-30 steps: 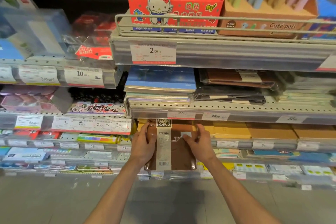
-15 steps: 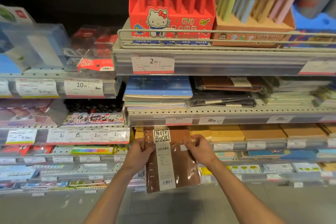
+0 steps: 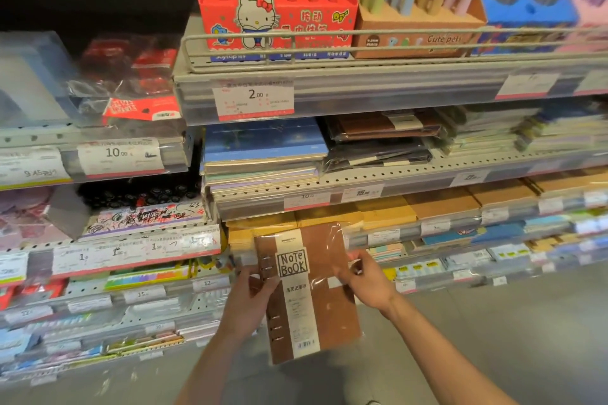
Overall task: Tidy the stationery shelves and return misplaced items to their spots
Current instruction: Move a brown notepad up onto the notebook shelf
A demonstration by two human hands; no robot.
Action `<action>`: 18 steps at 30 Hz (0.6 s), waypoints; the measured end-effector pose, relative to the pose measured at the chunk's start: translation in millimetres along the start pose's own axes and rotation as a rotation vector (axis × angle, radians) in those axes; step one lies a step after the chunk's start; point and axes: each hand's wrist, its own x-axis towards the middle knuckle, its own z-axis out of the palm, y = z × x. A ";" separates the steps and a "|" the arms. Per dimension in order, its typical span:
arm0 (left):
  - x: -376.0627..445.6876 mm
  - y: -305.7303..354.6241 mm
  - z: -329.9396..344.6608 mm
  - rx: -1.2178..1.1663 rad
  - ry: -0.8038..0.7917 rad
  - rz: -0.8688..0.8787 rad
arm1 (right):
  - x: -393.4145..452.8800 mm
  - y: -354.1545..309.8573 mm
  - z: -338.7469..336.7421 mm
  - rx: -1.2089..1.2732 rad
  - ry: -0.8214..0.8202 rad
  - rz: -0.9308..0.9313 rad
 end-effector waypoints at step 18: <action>-99.8 125.6 125.5 -0.191 0.302 0.189 | -32.6 -8.9 -184.8 0.069 -0.165 -0.295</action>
